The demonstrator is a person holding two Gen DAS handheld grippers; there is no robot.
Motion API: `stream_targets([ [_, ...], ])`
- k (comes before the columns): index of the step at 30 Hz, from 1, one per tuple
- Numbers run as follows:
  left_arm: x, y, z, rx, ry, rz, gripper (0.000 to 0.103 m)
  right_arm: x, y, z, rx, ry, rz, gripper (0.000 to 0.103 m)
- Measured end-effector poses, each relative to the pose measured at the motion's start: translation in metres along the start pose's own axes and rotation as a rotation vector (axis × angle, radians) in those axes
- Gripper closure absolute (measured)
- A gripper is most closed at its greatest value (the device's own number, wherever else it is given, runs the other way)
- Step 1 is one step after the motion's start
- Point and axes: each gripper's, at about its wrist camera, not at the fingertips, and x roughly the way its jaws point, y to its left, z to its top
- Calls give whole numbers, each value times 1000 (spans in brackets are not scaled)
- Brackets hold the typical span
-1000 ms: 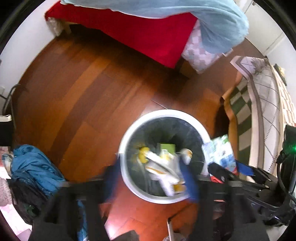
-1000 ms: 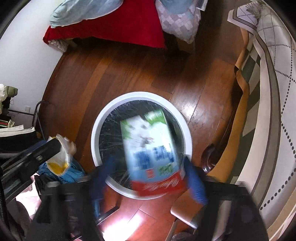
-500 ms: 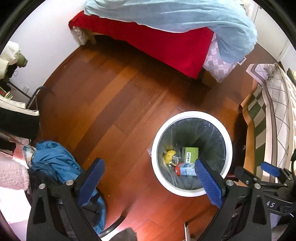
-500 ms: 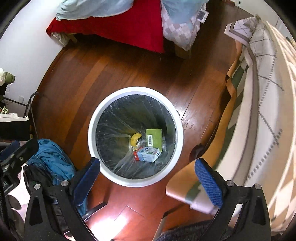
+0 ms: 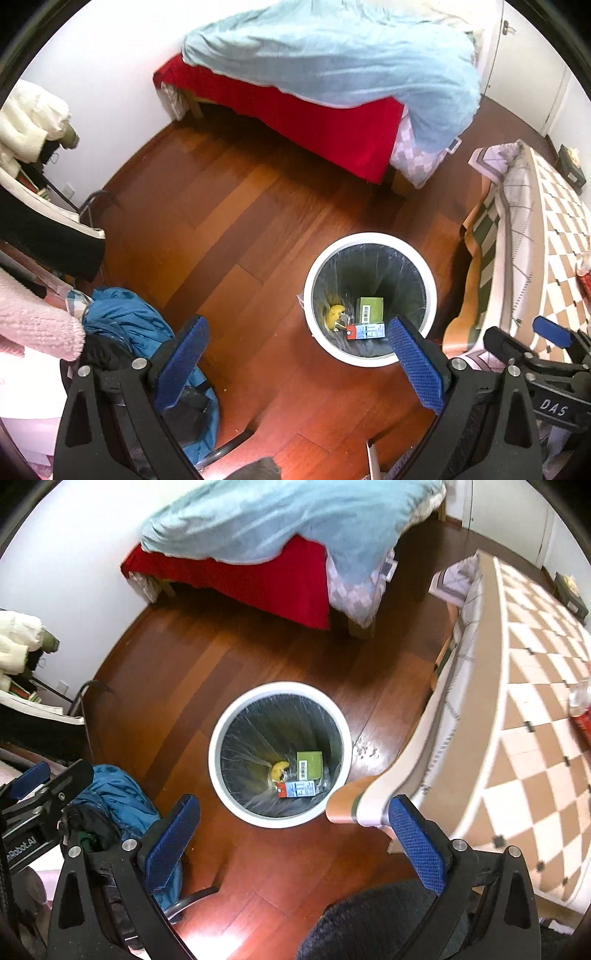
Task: Collect trash
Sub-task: 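Open both tools to drop the paper and milk carton into the bin, then move both tools back over the table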
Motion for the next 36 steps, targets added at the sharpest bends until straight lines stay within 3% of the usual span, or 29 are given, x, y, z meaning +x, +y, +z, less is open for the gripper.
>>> stream_targets([
  [14,-86,-24,-21,-11,-129,-10,3,-114,-26,-27,41,-169,93,0],
  [20,-101,-58,-14,12,-162,-9,3,-138,-71,-30,150,-202,152,0],
  [24,-96,-113,-1,51,-156,-62,3,-152,-125,-32,246,-218,122,0],
  [31,-68,-255,12,228,-107,-138,3,-168,-275,-48,509,-221,-54,0],
  [35,-43,-332,9,319,-82,-131,3,-145,-356,-58,673,-191,-102,0],
  [36,-34,-348,7,342,-77,-117,3,-134,-373,-58,705,-176,-99,5],
])
